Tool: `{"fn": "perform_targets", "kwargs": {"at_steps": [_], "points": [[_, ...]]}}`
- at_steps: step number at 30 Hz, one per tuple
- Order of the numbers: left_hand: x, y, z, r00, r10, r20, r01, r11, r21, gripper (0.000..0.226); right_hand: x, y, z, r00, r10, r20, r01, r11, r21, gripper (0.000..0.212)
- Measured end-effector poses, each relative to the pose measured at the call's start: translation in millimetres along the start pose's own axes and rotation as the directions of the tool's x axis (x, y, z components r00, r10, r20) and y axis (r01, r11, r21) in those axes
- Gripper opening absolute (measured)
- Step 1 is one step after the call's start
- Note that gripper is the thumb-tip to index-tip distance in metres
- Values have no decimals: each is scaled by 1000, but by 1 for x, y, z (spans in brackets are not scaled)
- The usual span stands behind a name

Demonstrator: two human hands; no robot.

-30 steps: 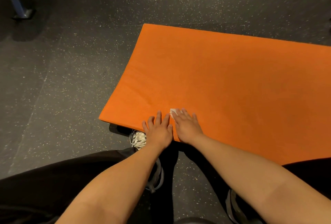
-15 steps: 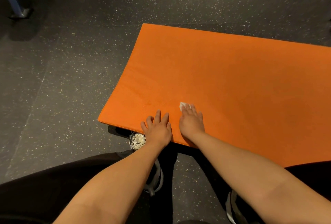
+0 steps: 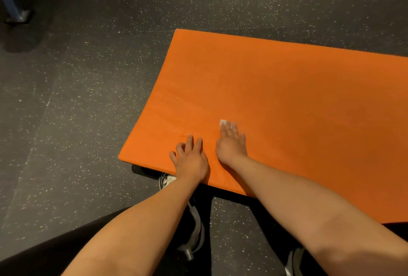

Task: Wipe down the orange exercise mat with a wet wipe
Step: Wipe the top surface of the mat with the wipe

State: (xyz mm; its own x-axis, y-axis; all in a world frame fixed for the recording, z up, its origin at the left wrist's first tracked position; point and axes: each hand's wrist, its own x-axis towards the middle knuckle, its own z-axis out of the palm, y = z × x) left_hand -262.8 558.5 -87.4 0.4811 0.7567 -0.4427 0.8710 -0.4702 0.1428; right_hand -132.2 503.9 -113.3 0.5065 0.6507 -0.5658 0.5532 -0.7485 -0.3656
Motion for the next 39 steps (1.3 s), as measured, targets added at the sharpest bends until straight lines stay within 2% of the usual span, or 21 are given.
{"fn": "perform_targets", "kwargs": {"at_steps": [3, 5, 6, 9, 10, 12, 14, 16, 18, 20, 21, 23, 25, 27, 29, 30, 32, 34, 37, 39], "points": [[6, -2, 3, 997, -45, -59, 40, 996, -74, 51, -7, -19, 12, 944, -325, 64, 327, 945, -20, 58], [7, -3, 5, 994, -71, -86, 62, 993, -104, 53, -1, -15, 12, 914, -399, 77, 404, 911, -85, 56], [7, -3, 6, 993, -73, -95, 63, 992, -110, 54, 6, -11, 10, 930, -364, 58, 368, 923, -113, 56], [4, -7, 8, 990, -61, -124, 45, 991, -128, 53, 22, -6, 0, 998, -58, -9, 57, 996, -62, 60], [3, -9, 9, 990, -51, -135, 32, 990, -138, 53, 22, -10, 0, 999, -32, -5, 32, 999, -43, 62], [1, -11, 10, 987, -35, -157, 5, 982, -187, 54, 12, -22, 7, 981, -188, 49, 190, 982, -19, 63], [0, -13, 10, 983, -65, -174, 15, 961, -276, 56, -1, -28, 14, 900, -418, 123, 419, 908, 18, 60], [-2, -16, 8, 981, -91, -170, 29, 941, -337, 57, -1, -23, 11, 851, -503, 154, 509, 861, -3, 55], [-6, -21, 8, 986, -59, -155, 5, 945, -327, 53, 12, -17, 4, 898, -423, 121, 435, 895, -101, 56], [-11, -25, 10, 989, -24, -145, -21, 954, -300, 51, 18, -18, 0, 972, -222, 75, 231, 963, -136, 60], [-13, -27, 10, 989, -18, -144, -25, 957, -289, 51, 15, -22, 2, 983, -176, 59, 182, 976, -122, 60], [-17, -29, 8, 989, -10, -148, -29, 964, -265, 50, 2, -33, 13, 966, -254, 56, 257, 965, -49, 59], [-23, -29, 7, 989, -11, -145, -26, 967, -254, 51, -17, -38, 23, 909, -407, 84, 405, 913, 43, 58], [-29, -27, 6, 988, -13, -152, -25, 969, -246, 50, -25, -34, 20, 868, -484, 112, 481, 875, 54, 56], [-35, -26, 6, 986, 2, -165, -37, 977, -209, 49, -20, -25, 12, 864, -484, 139, 492, 870, -27, 55], [-37, -27, 6, 987, 8, -161, -39, 981, -188, 49, -17, -20, 9, 889, -438, 134, 449, 891, -65, 55], [-42, -27, 6, 990, 6, -142, -29, 987, -156, 51, -19, -13, 8, 965, -252, 76, 258, 963, -82, 56], [-45, -25, 4, 992, 10, -123, -28, 990, -142, 51, -31, -17, 15, 986, -161, 31, 162, 986, -34, 58], [-50, -24, 2, 996, 27, -85, -40, 988, -151, 52, -58, -26, 32, 943, -326, 63, 321, 944, 81, 55], [-53, -26, 2, 996, 49, -76, -59, 988, -142, 51, -66, -21, 31, 910, -406, 88, 399, 913, 84, 52]]}}
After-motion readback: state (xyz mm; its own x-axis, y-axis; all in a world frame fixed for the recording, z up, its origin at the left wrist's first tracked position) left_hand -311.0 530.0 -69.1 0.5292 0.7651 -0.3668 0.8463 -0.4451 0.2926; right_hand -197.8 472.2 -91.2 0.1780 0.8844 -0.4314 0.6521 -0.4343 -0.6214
